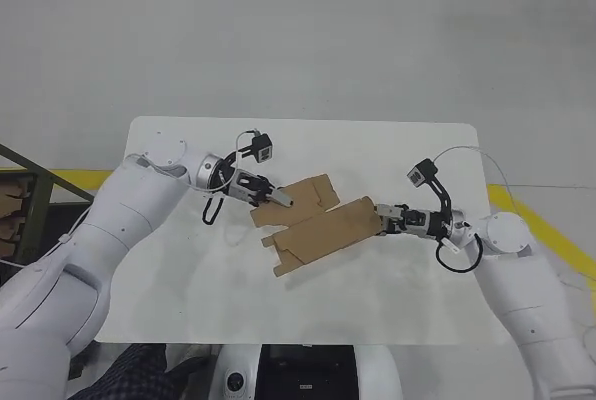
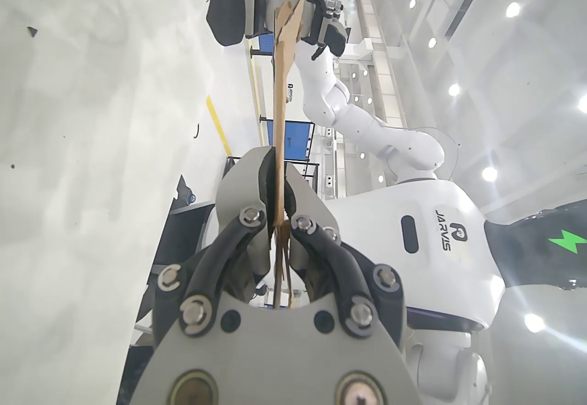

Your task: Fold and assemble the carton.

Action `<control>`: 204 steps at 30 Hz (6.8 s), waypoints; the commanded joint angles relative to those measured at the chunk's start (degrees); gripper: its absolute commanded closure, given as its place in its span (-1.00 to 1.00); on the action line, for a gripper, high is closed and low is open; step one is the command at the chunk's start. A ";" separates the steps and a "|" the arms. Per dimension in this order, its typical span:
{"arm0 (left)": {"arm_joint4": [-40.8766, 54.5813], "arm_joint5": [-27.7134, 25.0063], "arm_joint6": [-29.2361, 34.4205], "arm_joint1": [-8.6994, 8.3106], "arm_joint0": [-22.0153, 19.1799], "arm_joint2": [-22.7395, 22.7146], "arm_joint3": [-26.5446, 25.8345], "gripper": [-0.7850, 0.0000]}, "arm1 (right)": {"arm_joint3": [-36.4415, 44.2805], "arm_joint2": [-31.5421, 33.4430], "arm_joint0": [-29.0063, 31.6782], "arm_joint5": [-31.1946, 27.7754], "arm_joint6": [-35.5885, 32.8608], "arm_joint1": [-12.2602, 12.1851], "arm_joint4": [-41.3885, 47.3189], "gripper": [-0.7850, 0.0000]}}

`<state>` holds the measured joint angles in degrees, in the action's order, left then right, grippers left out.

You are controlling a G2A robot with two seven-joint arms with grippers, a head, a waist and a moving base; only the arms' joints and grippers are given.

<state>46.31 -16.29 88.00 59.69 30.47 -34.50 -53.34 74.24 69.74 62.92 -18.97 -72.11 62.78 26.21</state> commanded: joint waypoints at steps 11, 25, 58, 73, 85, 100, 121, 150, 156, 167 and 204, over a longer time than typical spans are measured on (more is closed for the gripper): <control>1.33 -0.01 0.00 -0.06 -1.77 3.07 -0.02 1.00 | -2.03 -2.28 -0.96 0.72 -0.92 0.29 0.92 0.78; 3.51 -0.01 0.00 -0.24 -1.72 2.49 -0.10 -1.00 | -1.50 -2.99 -0.79 1.39 -1.69 0.29 3.10 1.00; 9.13 -1.32 -1.33 2.02 7.64 -9.75 5.97 -1.00 | 1.48 3.27 6.83 1.53 3.85 -0.61 13.90 1.00; 8.98 -0.25 -0.26 4.44 7.97 -10.84 8.19 -1.00 | 0.39 3.32 6.72 0.92 5.10 -0.25 15.67 1.00; 9.39 0.01 0.00 5.55 7.89 -12.32 7.81 -1.00 | 0.06 3.62 7.19 0.38 7.93 -0.26 12.44 1.00; 9.40 0.01 0.00 5.06 8.88 -14.53 5.43 -1.00 | 0.66 3.35 7.83 -0.17 9.40 -0.15 10.61 1.00; 5.74 -1.11 -1.12 7.11 7.17 -14.61 8.87 0.04 | 2.88 2.85 8.23 0.44 9.13 0.02 10.42 1.00; 0.77 -0.34 -2.38 8.81 6.33 -15.83 11.29 1.00 | 6.43 4.77 9.86 1.34 10.12 -0.28 10.17 -1.00; 0.89 -0.48 -0.49 8.74 6.51 -16.90 10.59 1.00 | 4.87 6.21 10.32 1.21 11.56 -0.50 9.48 -1.00; -2.16 -0.14 -0.14 8.07 8.65 -18.24 5.61 1.00 | 6.01 10.07 11.61 0.45 12.51 -1.25 7.87 -1.00; -1.76 -0.76 -0.74 6.74 14.02 -19.08 -5.56 1.00 | 4.50 -0.67 4.77 0.39 2.77 0.84 13.07 -0.60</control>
<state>44.28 -17.10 87.21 66.40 44.50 -53.50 -58.94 78.76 69.18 67.75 -18.59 -69.40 63.59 39.39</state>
